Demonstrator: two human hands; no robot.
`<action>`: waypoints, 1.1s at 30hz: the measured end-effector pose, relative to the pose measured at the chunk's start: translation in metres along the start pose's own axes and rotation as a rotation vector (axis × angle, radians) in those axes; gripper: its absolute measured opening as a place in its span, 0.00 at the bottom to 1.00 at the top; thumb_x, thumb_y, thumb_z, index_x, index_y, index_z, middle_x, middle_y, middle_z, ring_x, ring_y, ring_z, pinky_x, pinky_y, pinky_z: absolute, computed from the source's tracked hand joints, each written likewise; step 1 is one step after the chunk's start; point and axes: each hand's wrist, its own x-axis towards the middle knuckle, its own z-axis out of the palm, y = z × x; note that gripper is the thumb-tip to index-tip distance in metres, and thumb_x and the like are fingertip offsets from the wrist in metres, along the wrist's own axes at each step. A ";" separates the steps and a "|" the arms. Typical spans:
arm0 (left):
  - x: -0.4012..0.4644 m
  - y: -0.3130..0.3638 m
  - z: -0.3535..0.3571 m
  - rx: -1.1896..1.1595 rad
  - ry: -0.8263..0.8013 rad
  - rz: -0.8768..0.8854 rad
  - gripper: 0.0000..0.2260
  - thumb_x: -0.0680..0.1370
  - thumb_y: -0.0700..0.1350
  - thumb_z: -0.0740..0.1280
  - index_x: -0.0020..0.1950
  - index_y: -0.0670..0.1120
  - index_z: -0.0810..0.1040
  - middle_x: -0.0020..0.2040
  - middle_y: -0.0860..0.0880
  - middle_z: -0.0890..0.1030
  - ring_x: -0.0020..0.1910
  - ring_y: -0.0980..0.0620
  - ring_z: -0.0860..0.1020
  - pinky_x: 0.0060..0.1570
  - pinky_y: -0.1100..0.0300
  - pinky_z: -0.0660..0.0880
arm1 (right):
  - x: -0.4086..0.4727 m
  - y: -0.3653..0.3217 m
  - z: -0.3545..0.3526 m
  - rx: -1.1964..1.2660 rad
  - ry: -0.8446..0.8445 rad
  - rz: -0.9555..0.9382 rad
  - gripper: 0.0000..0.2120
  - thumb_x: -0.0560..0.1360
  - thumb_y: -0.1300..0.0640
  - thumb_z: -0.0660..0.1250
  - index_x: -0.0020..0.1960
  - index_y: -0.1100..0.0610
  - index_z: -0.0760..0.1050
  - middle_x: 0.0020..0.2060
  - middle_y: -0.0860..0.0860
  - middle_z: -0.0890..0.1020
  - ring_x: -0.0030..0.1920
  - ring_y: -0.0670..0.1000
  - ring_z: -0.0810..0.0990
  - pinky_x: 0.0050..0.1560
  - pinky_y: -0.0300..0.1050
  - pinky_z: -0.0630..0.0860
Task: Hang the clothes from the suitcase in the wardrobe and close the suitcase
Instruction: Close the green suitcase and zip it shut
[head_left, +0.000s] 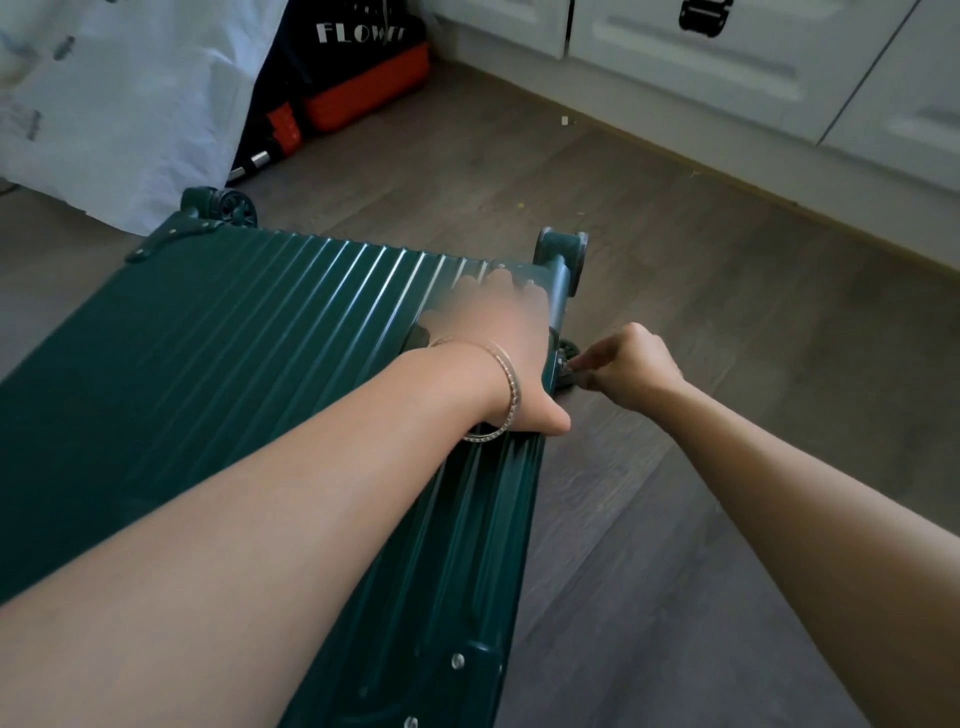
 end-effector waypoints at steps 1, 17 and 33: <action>0.000 0.001 0.000 0.000 -0.004 -0.003 0.44 0.64 0.60 0.70 0.72 0.48 0.52 0.70 0.43 0.55 0.69 0.38 0.56 0.62 0.38 0.65 | -0.009 0.002 -0.001 0.039 -0.077 -0.002 0.07 0.70 0.60 0.73 0.43 0.48 0.83 0.43 0.50 0.84 0.47 0.49 0.81 0.51 0.47 0.79; -0.080 0.001 0.016 0.058 -0.275 0.279 0.45 0.65 0.69 0.66 0.75 0.60 0.48 0.75 0.48 0.30 0.74 0.42 0.30 0.72 0.37 0.41 | -0.143 0.000 0.043 -0.078 -0.933 -0.117 0.08 0.72 0.67 0.66 0.48 0.60 0.82 0.35 0.48 0.79 0.35 0.44 0.74 0.39 0.35 0.73; -0.066 0.040 0.020 0.043 0.249 0.345 0.31 0.70 0.59 0.66 0.71 0.56 0.60 0.73 0.48 0.60 0.71 0.43 0.60 0.61 0.41 0.66 | -0.096 0.028 -0.051 -0.098 -0.275 0.026 0.17 0.71 0.65 0.69 0.27 0.53 0.73 0.19 0.45 0.73 0.26 0.45 0.68 0.24 0.33 0.66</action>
